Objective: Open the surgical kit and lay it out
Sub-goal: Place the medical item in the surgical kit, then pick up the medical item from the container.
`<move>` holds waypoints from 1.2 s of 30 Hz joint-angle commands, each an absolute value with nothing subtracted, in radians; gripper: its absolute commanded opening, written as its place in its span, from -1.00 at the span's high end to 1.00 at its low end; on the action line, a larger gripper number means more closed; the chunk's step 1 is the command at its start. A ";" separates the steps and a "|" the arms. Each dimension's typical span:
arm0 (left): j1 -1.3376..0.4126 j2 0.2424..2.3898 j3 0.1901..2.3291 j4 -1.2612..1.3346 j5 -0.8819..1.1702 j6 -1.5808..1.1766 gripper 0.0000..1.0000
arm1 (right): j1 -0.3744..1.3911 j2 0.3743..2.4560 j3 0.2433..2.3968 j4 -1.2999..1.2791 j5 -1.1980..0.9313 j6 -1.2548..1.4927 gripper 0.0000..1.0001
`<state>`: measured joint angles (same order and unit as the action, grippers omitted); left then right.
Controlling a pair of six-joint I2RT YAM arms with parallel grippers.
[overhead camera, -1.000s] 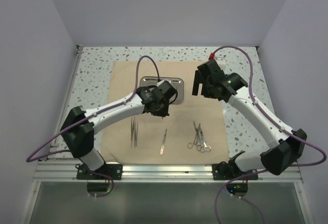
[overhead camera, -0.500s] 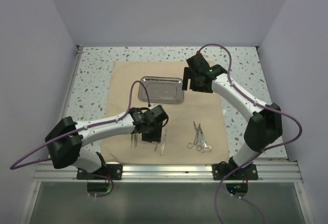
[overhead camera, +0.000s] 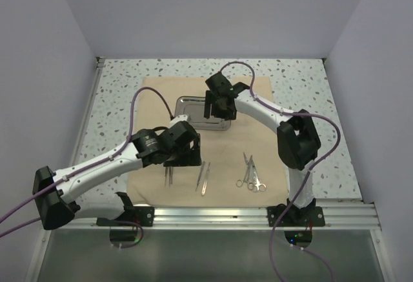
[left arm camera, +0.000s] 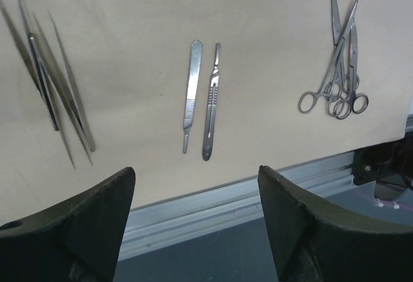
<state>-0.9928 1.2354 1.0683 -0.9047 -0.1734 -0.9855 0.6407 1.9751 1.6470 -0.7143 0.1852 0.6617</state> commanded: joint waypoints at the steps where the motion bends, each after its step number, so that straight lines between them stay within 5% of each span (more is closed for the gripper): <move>1: -0.942 1.169 1.094 -1.017 -0.236 -1.000 -0.63 | 0.634 2.009 1.675 -0.727 0.199 0.733 -0.49; 22: -0.835 1.042 1.037 -1.098 -0.245 -0.943 -0.62 | 0.635 2.207 1.717 -0.724 0.241 0.761 -0.25; 36: -0.824 1.035 1.072 -1.160 -0.291 -0.916 -0.64 | 0.640 2.194 1.592 -0.716 0.248 0.816 0.55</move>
